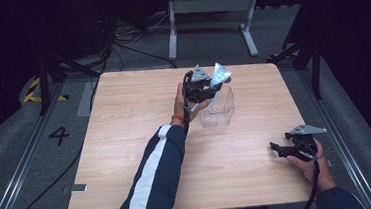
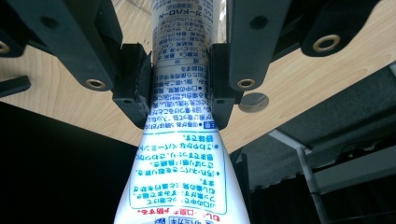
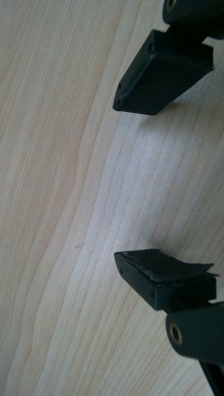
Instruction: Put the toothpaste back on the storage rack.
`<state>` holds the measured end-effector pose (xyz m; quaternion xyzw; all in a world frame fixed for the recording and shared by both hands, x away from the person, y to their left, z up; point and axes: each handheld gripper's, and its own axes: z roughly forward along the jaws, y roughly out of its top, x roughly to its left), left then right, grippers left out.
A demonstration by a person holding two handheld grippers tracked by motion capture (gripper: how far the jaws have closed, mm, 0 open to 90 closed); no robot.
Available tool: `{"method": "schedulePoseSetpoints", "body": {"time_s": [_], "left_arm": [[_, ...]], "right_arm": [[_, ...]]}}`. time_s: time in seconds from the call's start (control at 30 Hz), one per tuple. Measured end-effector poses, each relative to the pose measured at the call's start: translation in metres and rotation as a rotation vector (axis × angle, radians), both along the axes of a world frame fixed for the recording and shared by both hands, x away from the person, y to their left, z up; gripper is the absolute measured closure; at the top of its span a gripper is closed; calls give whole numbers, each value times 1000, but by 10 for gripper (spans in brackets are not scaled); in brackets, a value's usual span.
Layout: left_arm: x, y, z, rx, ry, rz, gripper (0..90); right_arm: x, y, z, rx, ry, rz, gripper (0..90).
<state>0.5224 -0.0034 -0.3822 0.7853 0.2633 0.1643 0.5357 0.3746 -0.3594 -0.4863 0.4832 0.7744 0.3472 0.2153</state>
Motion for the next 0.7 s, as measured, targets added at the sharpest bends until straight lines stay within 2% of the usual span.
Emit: {"method": "schedulePoseSetpoints", "body": {"time_s": [0.4, 0.7], "left_arm": [[-3, 0, -14, 21, 7, 9, 656], [-8, -1, -17, 68, -2, 1, 651]], "right_arm": [[0, 0, 0, 0, 1, 0, 227], [0, 0, 0, 0, 1, 0, 228]]}}
